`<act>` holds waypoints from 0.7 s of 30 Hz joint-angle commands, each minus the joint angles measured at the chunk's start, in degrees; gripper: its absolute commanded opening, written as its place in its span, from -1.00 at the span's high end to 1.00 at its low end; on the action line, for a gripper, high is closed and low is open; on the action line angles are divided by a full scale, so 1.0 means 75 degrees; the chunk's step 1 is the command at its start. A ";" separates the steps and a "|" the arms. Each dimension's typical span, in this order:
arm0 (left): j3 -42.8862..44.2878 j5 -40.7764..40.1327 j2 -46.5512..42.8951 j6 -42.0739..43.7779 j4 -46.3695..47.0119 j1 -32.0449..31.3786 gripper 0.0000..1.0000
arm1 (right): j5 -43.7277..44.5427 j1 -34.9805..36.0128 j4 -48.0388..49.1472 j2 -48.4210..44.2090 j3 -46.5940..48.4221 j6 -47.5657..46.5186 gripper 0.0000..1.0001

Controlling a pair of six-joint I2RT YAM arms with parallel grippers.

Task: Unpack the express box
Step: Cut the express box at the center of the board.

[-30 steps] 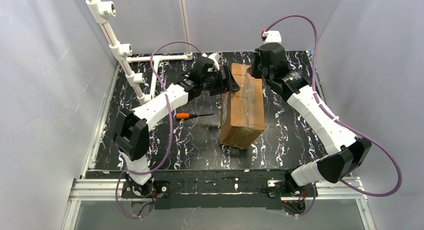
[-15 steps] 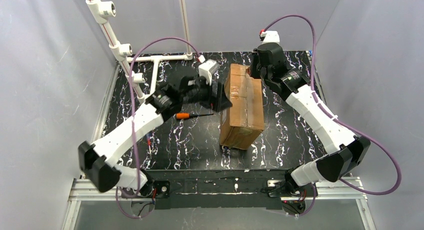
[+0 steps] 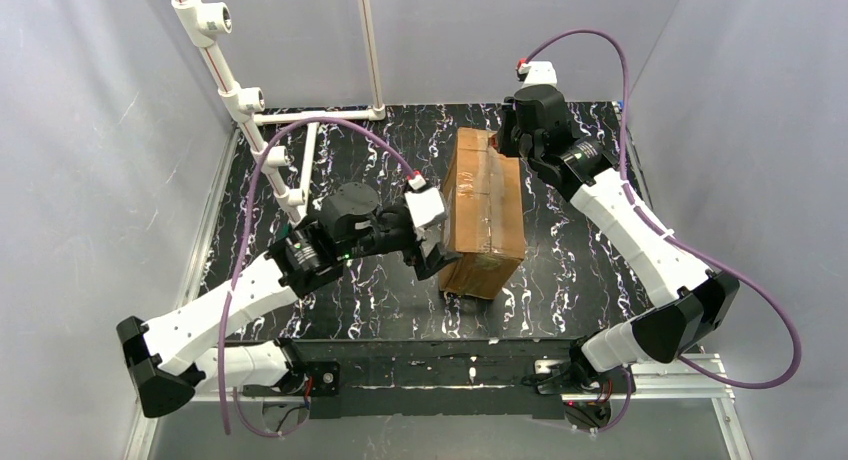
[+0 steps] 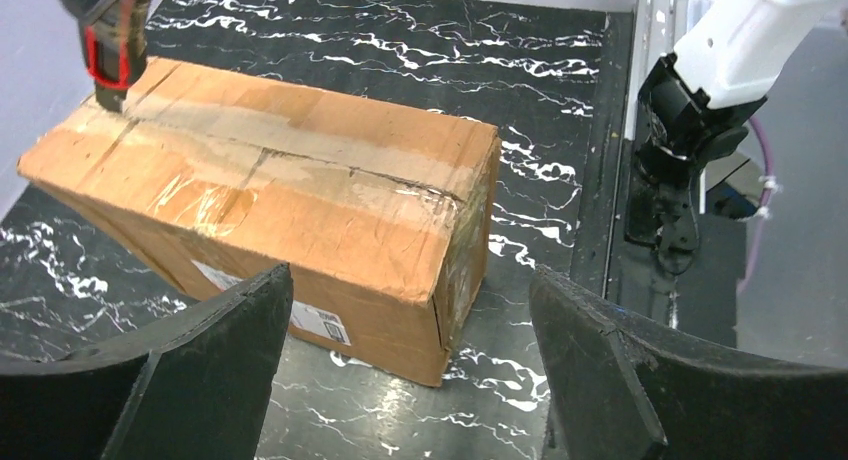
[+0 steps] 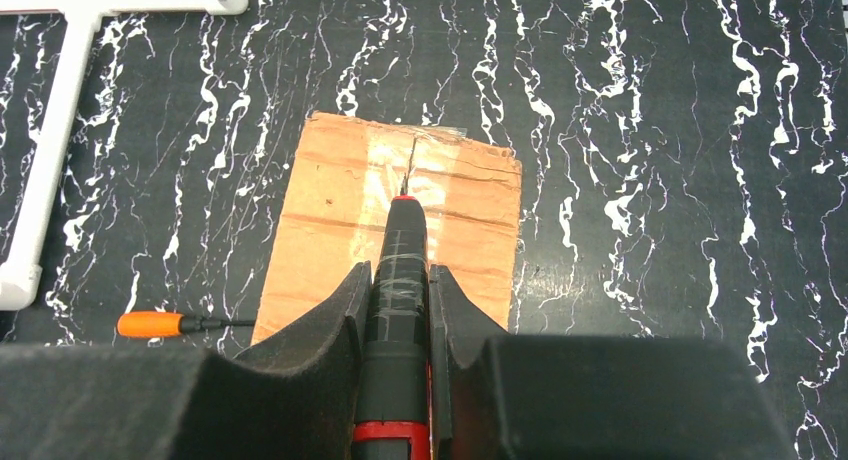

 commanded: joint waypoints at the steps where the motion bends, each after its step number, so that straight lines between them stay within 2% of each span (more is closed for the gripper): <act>1: 0.0030 -0.0267 0.0292 0.0970 0.0352 -0.0277 -0.73 | -0.0108 0.0058 -0.0349 0.0120 0.0312 0.0045 0.97; 8: 0.0273 -0.0180 0.0879 0.1284 0.0412 -0.0618 -0.73 | -0.0113 0.0058 -0.0934 0.0289 0.0719 0.0260 0.97; 11: 0.0376 -0.0532 0.1178 0.1466 0.0486 -0.0858 -0.73 | -0.0129 0.0058 -0.1125 0.0411 0.0854 0.0370 0.97; 16: 0.0083 -0.0874 0.1448 0.1353 0.1541 -0.1071 -0.71 | -0.0102 0.0058 -0.1064 0.0390 0.0796 0.0456 0.97; 21: 0.0127 -0.1199 0.1978 0.1333 0.1799 -0.1212 -0.67 | -0.0052 0.0117 -0.1511 0.0616 0.1127 0.0592 0.97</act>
